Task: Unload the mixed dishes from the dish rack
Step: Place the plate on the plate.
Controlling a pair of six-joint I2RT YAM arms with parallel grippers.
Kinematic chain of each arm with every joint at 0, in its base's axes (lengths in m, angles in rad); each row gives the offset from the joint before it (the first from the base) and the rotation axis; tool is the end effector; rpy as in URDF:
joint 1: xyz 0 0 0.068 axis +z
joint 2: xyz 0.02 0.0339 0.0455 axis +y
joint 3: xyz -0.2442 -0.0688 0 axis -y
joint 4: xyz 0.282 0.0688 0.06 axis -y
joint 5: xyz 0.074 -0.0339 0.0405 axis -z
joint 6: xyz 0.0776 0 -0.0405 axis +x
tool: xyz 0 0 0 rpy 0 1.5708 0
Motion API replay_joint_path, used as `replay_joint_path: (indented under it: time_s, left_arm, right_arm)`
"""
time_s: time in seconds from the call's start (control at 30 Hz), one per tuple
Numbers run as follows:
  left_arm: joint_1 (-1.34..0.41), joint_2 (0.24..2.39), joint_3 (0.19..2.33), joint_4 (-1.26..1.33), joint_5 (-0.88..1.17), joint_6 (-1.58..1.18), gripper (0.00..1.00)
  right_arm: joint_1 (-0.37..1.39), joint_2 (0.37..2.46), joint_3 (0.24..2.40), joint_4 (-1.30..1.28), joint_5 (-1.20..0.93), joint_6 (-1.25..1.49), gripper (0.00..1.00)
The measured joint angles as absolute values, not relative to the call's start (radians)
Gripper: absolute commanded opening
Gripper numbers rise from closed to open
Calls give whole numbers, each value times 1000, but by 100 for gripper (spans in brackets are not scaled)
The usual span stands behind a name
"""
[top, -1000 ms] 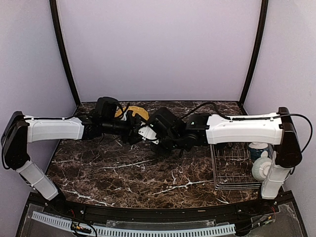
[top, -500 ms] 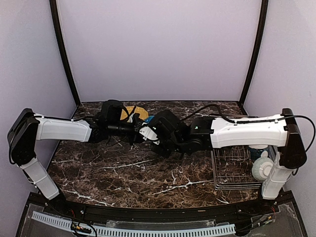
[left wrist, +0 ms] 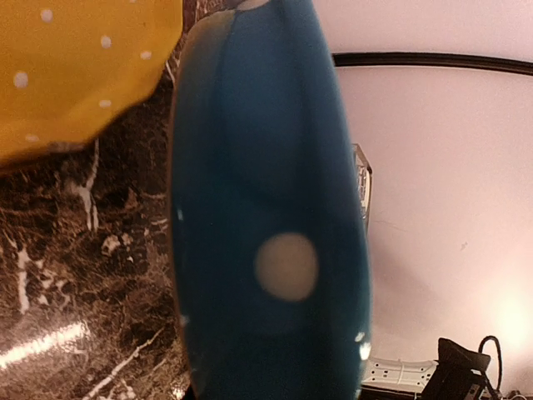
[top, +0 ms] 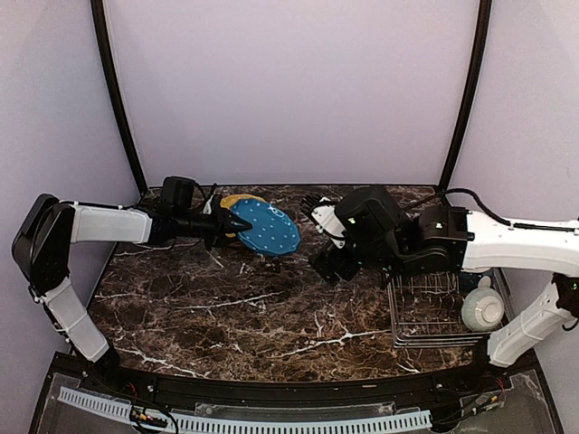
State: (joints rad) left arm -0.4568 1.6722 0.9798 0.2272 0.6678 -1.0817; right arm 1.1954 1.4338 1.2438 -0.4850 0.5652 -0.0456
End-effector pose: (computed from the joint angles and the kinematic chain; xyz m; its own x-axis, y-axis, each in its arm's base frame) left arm 0.3563 -0.2287 0.1621 -0.9334 -0.3136 -0.1747 0.0407 0.3911 -0.9195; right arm 0.1794 0.3419 0.2739 -0.2001 -0.6126 -0.7646 -0.6422 0.6714 -0.3699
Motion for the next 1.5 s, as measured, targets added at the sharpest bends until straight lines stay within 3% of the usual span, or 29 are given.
replay_joint_path:
  time_s: [0.4, 0.6, 0.87, 1.1, 1.2, 1.43, 1.5]
  left_arm:
    - [-239, 1790, 1138, 237, 743, -960, 1]
    - [-167, 1890, 1212, 255, 751, -953, 1]
    - [-149, 1981, 1254, 264, 768, -949, 1]
    - [-149, 2011, 1265, 297, 797, -957, 4]
    - [-150, 2016, 1265, 307, 800, -966, 14]
    - [-154, 2017, 1264, 258, 801, -923, 56]
    - [-159, 2017, 1267, 194, 789, -881, 62]
  right_arm:
    - [1066, 1280, 1185, -624, 426, 337, 99]
    - [1060, 1313, 1313, -773, 463, 545, 99]
    - [1051, 1315, 1336, -840, 580, 588, 99]
    - [1005, 1288, 1293, -863, 561, 573, 99]
    - [965, 1256, 1271, -864, 540, 573, 99]
    - [905, 1221, 1252, -867, 501, 574, 99]
    - [897, 1216, 1247, -869, 493, 575, 99]
